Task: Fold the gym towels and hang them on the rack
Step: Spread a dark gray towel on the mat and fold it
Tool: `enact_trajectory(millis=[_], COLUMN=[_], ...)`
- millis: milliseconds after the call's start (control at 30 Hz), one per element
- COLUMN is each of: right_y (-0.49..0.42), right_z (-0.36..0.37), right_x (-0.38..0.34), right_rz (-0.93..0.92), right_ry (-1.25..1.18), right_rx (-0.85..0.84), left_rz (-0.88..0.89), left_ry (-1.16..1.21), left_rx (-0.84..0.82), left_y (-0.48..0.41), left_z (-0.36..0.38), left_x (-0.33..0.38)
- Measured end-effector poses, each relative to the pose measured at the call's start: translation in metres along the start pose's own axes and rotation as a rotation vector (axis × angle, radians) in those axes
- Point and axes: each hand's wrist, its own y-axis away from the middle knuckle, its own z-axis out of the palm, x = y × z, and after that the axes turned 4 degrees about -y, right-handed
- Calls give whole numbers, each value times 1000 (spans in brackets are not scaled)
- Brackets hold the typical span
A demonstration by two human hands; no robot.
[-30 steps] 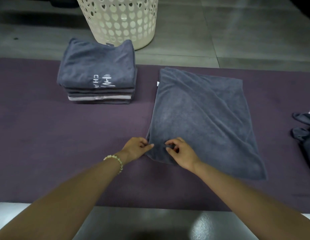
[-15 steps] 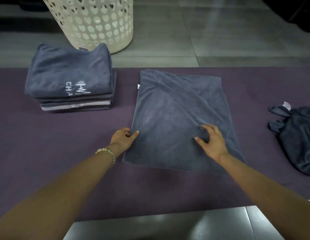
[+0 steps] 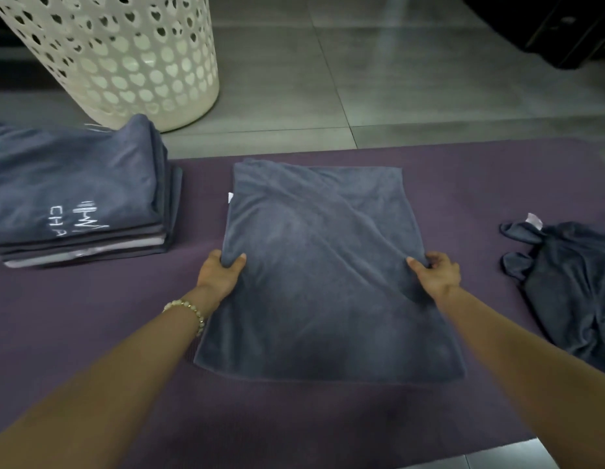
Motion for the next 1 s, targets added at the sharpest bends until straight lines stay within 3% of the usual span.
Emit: enact_trajectory(millis=[200,433,533,700,800,1000], right_y=[-23,-21,-11,26,50,86], right_z=[3,-9,-18,-36,-41,-42], right_x=[0,4,2,17,35,48], right_rz=[13,-71,-116,1,-24,-44], right_ry=[0,-84,-4,30,-72,-261], right_rx=[65,163,76,-256,-289,-162], left_rz=[8,1,1,-99,-113,-88], left_ry=[73,-40,-126,-90,0,140], left_rx=[71,99,-14,-347,-320,-205], left_y=[-4,-3,0,31,46,70], left_z=[-2,-10,-16,-39,-43,-41], left_x=[-15,-24,-27,-39,-45,-37])
